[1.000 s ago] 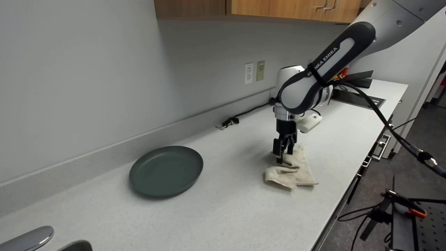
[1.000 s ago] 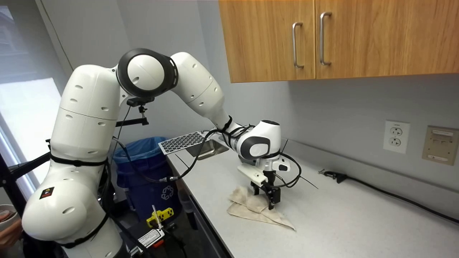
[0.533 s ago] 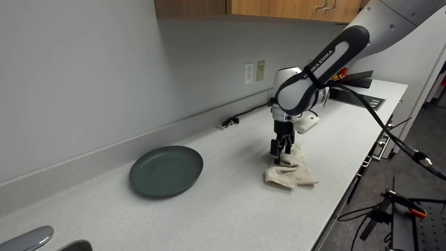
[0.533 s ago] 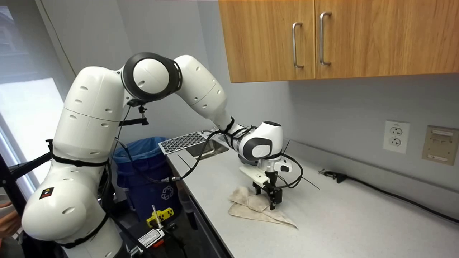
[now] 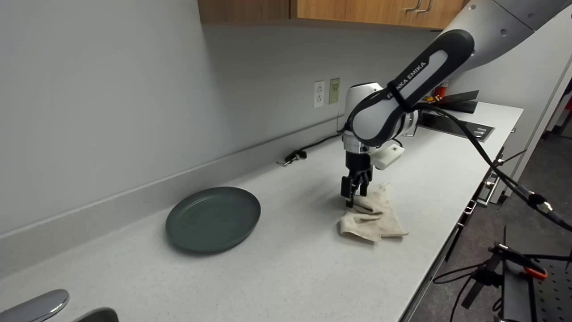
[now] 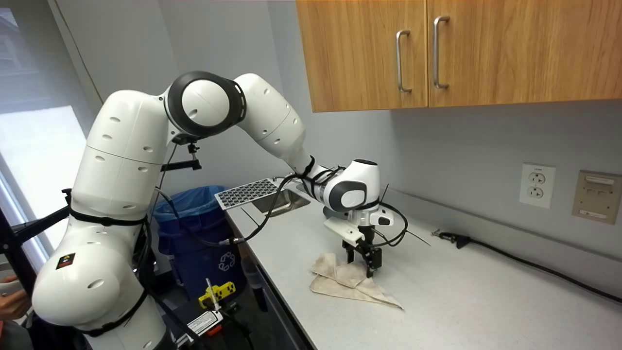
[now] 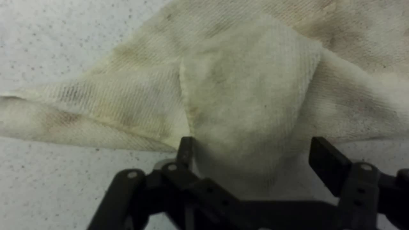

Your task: Spread the kitchen towel

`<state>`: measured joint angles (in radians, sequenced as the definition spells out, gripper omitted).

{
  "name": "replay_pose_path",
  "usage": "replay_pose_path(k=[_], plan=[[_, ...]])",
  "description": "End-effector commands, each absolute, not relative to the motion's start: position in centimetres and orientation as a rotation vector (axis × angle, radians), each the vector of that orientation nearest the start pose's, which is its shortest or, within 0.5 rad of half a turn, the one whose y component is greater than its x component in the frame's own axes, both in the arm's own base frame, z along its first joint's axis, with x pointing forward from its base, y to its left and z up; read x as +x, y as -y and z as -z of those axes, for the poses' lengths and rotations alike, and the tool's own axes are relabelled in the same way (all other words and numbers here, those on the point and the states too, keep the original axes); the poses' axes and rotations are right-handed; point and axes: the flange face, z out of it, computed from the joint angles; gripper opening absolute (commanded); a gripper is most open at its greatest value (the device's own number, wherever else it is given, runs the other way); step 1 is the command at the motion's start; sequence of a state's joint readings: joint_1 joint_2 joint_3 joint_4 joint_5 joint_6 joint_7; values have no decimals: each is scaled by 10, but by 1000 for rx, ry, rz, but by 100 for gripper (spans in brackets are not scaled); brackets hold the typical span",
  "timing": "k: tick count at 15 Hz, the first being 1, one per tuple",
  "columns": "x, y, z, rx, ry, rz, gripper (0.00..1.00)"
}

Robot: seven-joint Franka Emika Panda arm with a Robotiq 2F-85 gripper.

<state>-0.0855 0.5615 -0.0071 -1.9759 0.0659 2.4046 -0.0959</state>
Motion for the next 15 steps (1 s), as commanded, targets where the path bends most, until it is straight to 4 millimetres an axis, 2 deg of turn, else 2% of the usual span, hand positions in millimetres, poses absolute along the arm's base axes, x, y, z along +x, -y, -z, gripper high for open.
replay_pose_path(k=[1,7,9,12,15], plan=[[600,50,-173,-3073,-69,-241,63],[603,52,-173,-3084,-78,-232,15],[605,52,-180,-3120,-120,-157,0],[614,44,-197,-3195,-221,53,0],[628,28,-209,-3267,-285,259,1]])
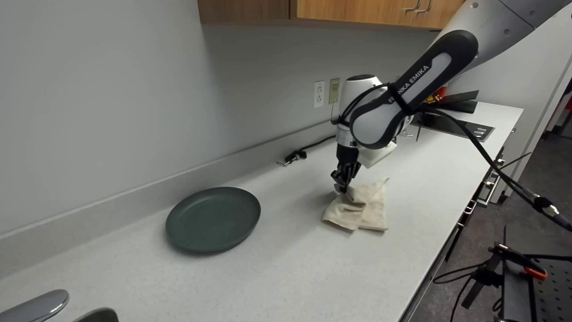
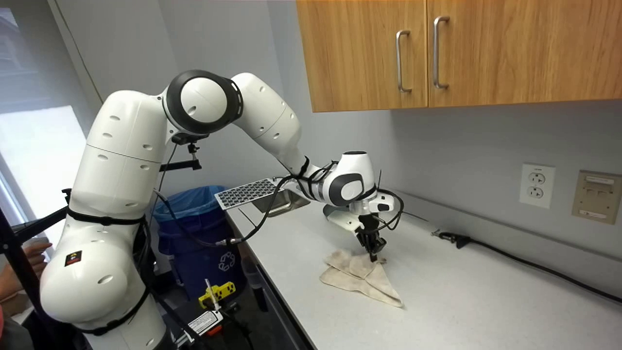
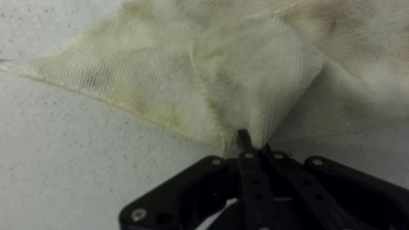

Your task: Spread the kitchen towel

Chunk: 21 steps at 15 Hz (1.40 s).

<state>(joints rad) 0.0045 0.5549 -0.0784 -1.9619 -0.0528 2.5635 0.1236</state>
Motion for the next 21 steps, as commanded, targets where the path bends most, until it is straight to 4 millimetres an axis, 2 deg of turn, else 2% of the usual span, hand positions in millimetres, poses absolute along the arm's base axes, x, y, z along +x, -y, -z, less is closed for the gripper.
replay_pose_path(k=[1,5,6,12,15,16,17,21], plan=[[633,21,-211,-3293,-297,325,1],[638,5,-218,-3364,-346,441,1],[636,1,-218,-3380,-351,425,23],[629,-13,-214,-3376,-291,300,67],[620,-25,-210,-3318,-300,140,89],[610,-24,-202,-3303,-311,90,96],[607,-26,-200,-3287,-314,45,100],[594,-24,-197,-3222,-350,-93,100]])
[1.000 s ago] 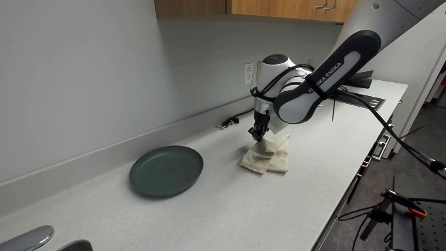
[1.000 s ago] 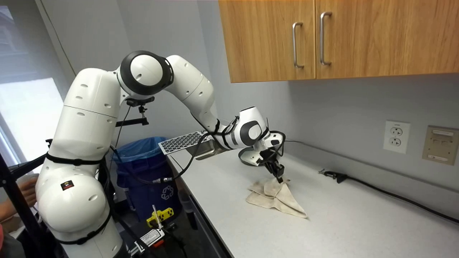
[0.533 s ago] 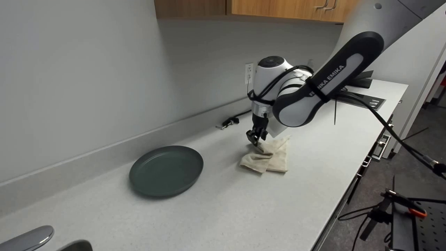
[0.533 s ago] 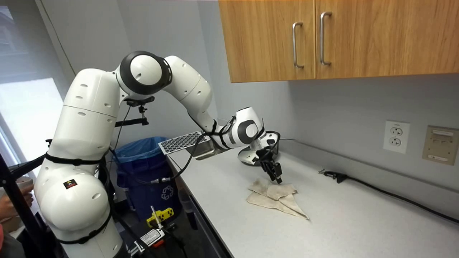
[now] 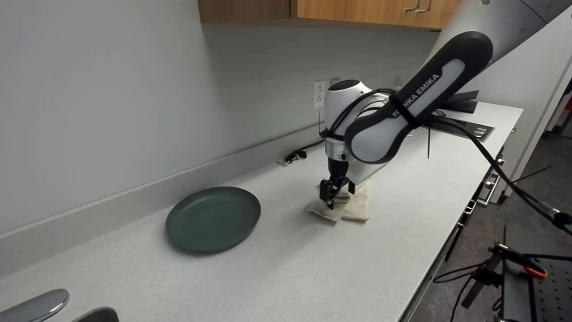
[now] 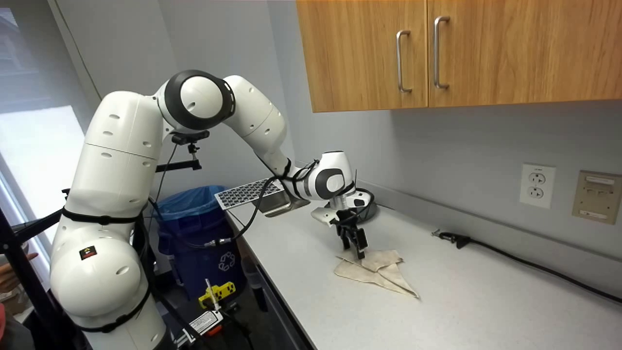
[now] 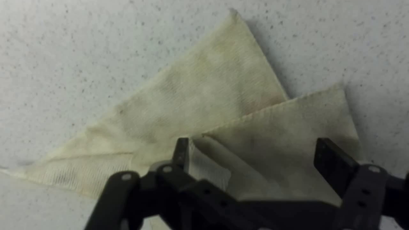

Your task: Spread the kitchen towel

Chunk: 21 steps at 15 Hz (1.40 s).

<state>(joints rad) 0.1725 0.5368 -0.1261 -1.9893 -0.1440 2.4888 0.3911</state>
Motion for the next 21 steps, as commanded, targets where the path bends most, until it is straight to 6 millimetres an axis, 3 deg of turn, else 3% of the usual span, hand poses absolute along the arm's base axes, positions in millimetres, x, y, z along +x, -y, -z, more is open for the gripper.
replay_pose_path(k=[1,3,5,6,7,10,13,21], plan=[[593,-24,-195,-3205,-357,-121,100],[593,-21,-192,-3169,-351,-142,100],[595,-21,-189,-3138,-336,-152,84],[595,-20,-187,-3122,-333,-157,82],[595,-20,-186,-3106,-334,-167,91],[595,-19,-183,-3074,-341,-190,100],[595,-19,-182,-3042,-437,-180,100],[596,-19,-180,-3069,-413,-165,100]])
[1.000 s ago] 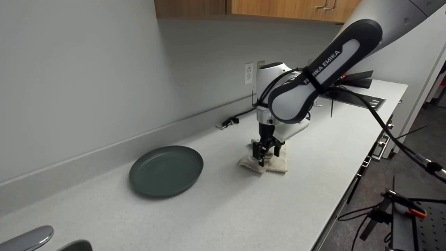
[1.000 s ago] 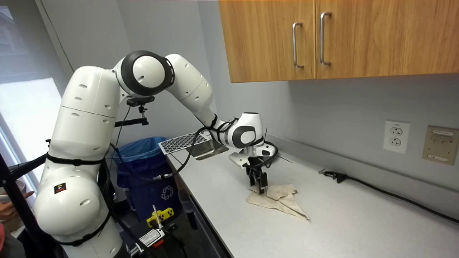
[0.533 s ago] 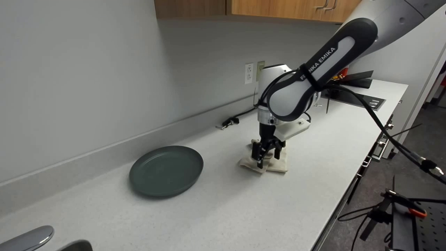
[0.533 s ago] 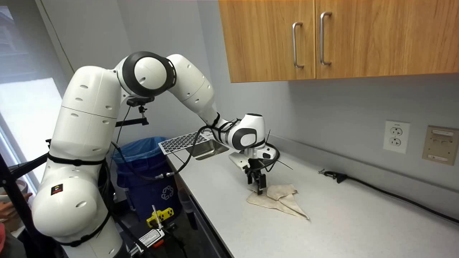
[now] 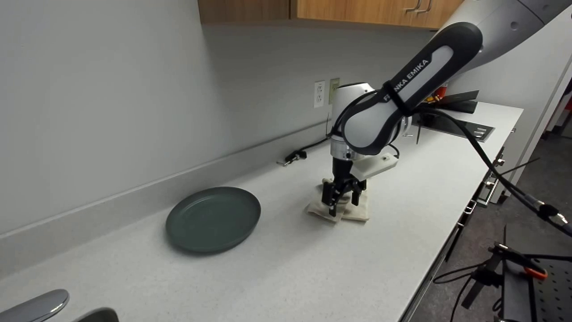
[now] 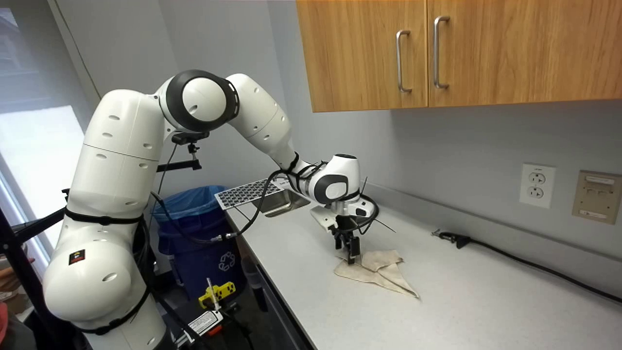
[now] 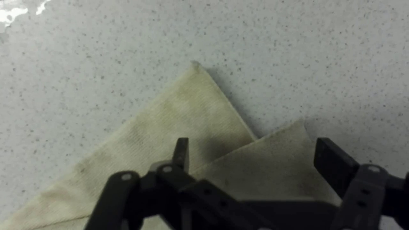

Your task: Spread the kitchen towel

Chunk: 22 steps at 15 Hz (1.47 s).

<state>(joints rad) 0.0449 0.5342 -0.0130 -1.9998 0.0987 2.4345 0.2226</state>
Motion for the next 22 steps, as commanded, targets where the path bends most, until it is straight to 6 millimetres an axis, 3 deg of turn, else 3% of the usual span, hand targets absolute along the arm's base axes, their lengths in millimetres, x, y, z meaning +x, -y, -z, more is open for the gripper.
replay_pose_path(k=[1,12,13,22], plan=[[596,-19,-180,-3069,-413,-165,100],[604,-14,-174,-3031,-673,-84,100],[601,-15,-177,-3044,-602,-92,100],[601,-13,-175,-3040,-643,-97,100]])
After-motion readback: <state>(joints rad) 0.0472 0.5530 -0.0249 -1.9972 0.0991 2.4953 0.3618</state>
